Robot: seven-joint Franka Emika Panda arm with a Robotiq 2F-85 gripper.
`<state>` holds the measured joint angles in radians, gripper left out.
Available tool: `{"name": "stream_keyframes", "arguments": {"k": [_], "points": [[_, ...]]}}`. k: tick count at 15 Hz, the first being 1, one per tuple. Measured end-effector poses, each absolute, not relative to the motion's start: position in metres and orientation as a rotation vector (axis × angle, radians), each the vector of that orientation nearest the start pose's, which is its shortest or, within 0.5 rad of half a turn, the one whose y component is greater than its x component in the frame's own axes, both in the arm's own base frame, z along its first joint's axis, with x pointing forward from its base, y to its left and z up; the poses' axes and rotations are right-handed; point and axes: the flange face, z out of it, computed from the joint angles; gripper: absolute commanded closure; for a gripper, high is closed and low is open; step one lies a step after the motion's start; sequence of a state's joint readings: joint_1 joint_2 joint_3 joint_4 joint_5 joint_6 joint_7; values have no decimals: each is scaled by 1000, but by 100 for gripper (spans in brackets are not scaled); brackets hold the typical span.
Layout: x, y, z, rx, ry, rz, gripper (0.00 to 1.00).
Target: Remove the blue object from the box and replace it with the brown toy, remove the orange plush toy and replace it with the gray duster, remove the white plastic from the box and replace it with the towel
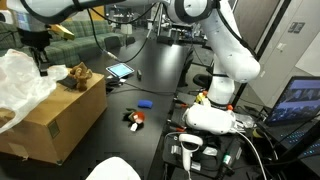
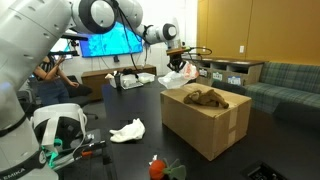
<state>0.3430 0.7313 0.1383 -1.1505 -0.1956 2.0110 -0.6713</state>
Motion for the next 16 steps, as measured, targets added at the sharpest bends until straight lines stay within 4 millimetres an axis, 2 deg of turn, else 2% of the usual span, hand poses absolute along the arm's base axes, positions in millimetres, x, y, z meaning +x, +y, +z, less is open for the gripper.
{"name": "stream_keyframes", "arguments": {"k": [2, 4, 7, 9, 12, 16], "points": [[680, 314, 389, -2612, -1933, -160, 100], [664, 304, 391, -2548, -2028, -107, 100], [644, 281, 381, -2491, -2110, -29, 100], [630, 266, 366, -2480, -2136, 16, 100], [605, 247, 331, -2445, -2169, 68, 100], [558, 230, 284, -2355, -2280, 141, 100]]}}
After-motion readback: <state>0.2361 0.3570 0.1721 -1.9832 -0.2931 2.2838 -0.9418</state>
